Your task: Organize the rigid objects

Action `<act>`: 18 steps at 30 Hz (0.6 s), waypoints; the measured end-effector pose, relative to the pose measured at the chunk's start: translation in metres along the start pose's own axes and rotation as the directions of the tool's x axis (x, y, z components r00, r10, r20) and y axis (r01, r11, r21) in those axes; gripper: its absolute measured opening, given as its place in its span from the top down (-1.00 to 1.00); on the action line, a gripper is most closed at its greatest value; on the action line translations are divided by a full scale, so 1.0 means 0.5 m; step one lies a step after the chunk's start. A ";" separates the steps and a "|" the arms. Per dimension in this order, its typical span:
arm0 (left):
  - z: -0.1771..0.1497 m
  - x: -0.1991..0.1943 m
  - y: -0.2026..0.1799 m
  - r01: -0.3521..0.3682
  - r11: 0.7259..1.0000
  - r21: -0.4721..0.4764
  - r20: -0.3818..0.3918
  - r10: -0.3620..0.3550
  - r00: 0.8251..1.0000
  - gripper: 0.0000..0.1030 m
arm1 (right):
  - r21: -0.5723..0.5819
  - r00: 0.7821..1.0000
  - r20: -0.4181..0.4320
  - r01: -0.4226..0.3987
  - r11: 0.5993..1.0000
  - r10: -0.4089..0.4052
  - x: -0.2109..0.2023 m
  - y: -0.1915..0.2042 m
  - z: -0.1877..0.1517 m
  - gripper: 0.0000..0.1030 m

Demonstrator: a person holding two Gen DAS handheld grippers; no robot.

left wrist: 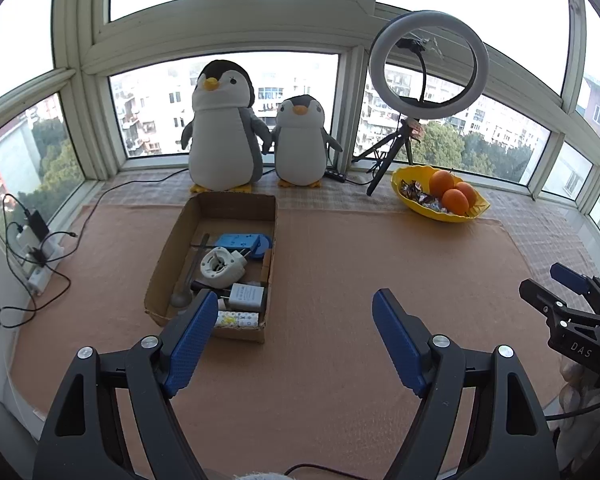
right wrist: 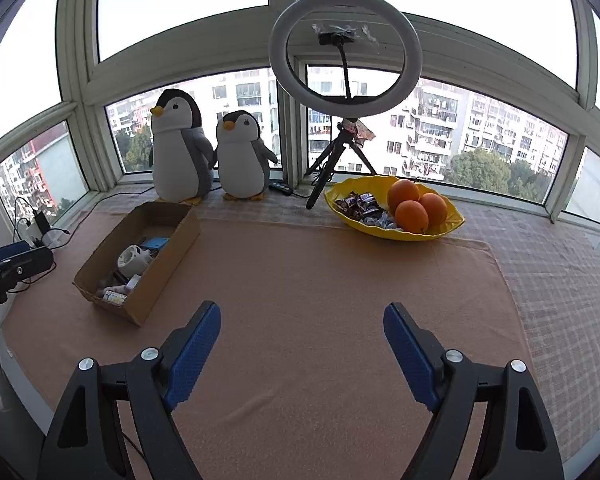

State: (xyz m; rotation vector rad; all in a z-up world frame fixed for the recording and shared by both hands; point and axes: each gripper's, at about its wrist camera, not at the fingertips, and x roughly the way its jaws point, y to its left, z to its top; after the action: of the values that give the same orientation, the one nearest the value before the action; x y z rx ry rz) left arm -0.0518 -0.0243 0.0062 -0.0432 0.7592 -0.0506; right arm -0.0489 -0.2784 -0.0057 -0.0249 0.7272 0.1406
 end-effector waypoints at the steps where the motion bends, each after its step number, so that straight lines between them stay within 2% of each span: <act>1: 0.001 0.001 0.000 0.001 1.000 -0.001 0.000 -0.001 1.000 -0.55 | 0.000 1.000 0.000 0.000 1.000 0.000 0.000 0.000 0.000 -0.56; 18: 0.012 0.019 0.005 0.010 1.000 0.001 -0.013 -0.010 1.000 -0.55 | 0.001 1.000 -0.013 0.004 1.000 -0.004 0.022 -0.002 0.009 -0.56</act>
State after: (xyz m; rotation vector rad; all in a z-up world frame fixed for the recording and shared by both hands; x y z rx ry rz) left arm -0.0408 -0.0222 0.0036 -0.0457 0.7724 -0.0606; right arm -0.0377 -0.2780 -0.0095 -0.0268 0.7401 0.1363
